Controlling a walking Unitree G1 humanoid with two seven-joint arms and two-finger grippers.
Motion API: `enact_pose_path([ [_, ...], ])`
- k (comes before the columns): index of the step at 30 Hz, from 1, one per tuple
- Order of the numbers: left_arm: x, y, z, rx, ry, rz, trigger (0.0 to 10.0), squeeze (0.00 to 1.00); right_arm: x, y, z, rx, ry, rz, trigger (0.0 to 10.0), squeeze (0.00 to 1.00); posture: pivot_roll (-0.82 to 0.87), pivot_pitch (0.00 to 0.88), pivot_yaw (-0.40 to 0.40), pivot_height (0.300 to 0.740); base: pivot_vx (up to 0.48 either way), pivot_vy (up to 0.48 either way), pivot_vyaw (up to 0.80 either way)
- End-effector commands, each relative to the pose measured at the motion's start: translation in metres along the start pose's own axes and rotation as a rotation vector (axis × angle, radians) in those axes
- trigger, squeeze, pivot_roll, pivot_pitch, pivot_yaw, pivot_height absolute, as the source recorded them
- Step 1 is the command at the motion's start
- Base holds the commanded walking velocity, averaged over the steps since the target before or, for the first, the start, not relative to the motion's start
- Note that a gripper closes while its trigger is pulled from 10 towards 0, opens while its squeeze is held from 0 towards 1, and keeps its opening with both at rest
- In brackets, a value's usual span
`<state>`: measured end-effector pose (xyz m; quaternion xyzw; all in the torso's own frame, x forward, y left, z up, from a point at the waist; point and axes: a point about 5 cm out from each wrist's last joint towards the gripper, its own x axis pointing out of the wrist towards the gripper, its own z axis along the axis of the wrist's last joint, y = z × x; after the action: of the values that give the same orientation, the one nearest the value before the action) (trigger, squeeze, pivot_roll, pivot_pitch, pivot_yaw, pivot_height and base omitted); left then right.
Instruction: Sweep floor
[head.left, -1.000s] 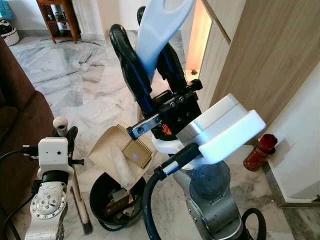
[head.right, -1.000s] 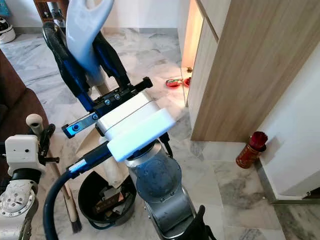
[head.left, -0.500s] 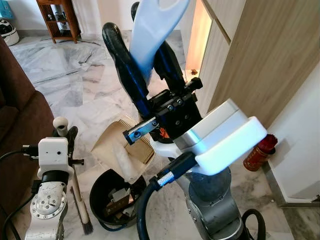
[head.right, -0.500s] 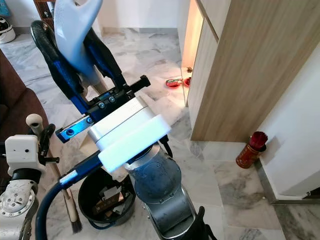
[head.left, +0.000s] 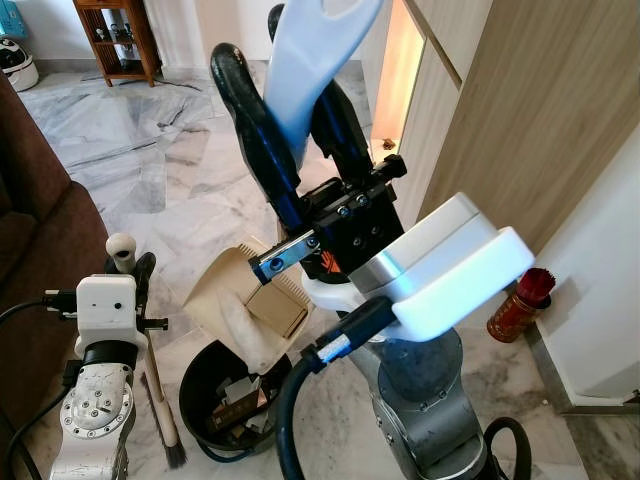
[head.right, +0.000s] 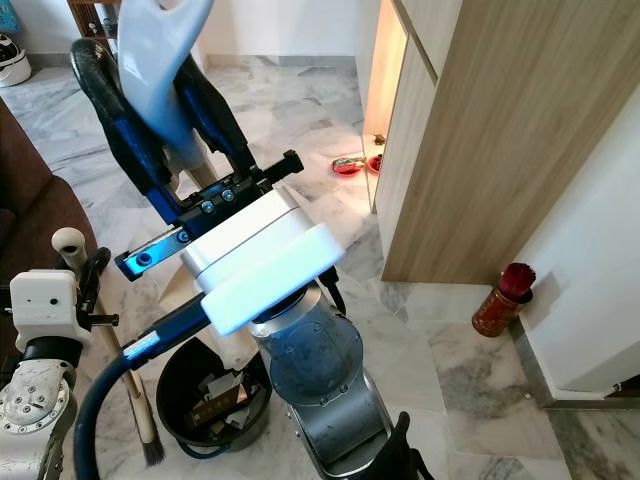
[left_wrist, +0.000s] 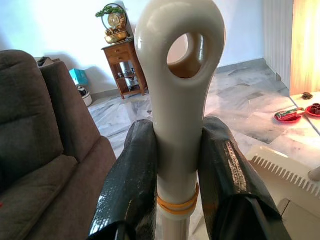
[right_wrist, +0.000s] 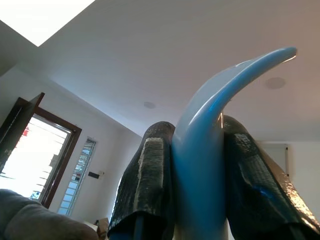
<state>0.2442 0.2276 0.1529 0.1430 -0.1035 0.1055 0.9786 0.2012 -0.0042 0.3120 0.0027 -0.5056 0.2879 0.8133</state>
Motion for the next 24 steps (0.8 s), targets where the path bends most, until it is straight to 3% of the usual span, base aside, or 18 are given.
enact_pose_path([
  [1,0.0033,0.0018,0.0099,0.025,-0.063,0.008,10.0,0.00,0.0077,-0.0009,0.0231,-0.025,-0.136,0.001,10.0,0.00,0.05,0.096,-0.001,0.740,0.000,0.000,0.00],
  [6,0.0033,0.0014,0.0096,0.023,-0.062,0.007,10.0,0.00,0.0077,-0.0021,0.0200,0.005,-0.109,-0.020,10.0,0.00,0.05,0.096,-0.001,0.740,0.000,0.000,0.00],
  [17,0.0032,0.0014,0.0094,0.022,-0.062,0.009,10.0,0.00,0.0075,-0.0025,0.0230,-0.083,-0.142,-0.008,10.0,0.00,0.05,0.094,-0.003,0.740,0.000,0.000,0.00],
  [24,0.0033,0.0012,0.0091,0.021,-0.062,0.008,10.0,0.00,0.0076,-0.0012,0.0188,-0.031,-0.108,-0.006,10.0,0.00,0.05,0.097,-0.004,0.740,0.000,0.000,0.00],
])
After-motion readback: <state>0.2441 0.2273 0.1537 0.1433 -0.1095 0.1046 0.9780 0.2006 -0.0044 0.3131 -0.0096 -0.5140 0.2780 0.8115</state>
